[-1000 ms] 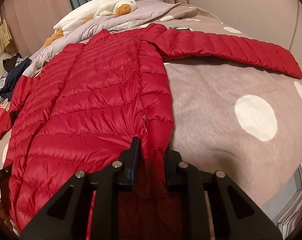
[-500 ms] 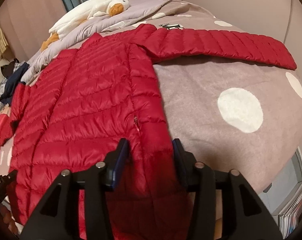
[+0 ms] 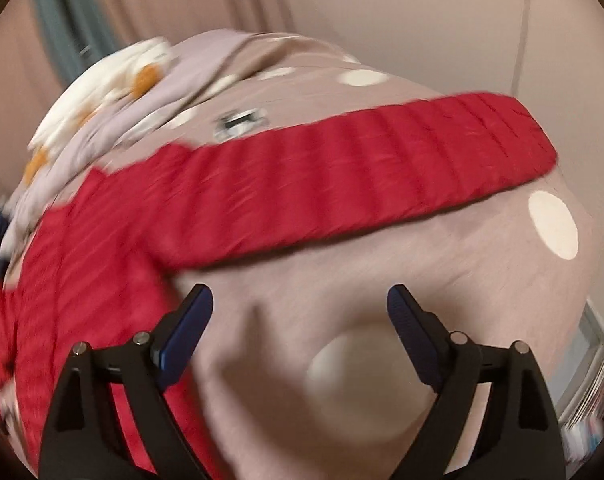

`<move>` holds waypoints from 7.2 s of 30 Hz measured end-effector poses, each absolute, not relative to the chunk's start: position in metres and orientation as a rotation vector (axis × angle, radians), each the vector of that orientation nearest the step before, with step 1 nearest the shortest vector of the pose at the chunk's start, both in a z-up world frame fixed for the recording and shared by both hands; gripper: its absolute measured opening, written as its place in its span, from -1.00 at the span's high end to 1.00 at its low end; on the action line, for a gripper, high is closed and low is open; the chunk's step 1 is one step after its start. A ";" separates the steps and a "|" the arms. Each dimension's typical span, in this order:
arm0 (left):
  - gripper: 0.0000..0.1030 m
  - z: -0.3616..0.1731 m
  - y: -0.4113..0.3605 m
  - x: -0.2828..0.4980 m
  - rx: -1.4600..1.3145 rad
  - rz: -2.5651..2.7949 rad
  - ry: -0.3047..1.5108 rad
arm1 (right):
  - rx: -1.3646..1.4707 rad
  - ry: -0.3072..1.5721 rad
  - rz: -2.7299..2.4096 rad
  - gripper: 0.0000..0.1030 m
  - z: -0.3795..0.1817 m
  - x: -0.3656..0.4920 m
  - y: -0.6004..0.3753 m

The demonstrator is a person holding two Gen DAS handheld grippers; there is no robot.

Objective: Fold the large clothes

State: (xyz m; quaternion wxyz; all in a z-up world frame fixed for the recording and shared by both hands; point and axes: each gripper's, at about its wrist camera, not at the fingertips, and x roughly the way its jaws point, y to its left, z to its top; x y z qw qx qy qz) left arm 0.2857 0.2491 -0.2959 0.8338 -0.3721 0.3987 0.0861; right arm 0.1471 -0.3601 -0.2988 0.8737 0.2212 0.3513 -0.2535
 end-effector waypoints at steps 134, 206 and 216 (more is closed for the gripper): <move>-0.76 -0.151 -0.046 0.219 -0.110 -0.089 0.605 | 0.255 0.422 -0.514 -0.68 -0.159 0.102 -0.258; -0.14 -0.301 0.031 0.327 -0.174 -0.005 0.809 | 0.273 0.757 -0.270 -0.98 -0.329 0.267 -0.256; -0.39 -0.295 0.035 0.325 -0.189 0.004 0.821 | 0.310 0.762 -0.253 -1.00 -0.325 0.256 -0.257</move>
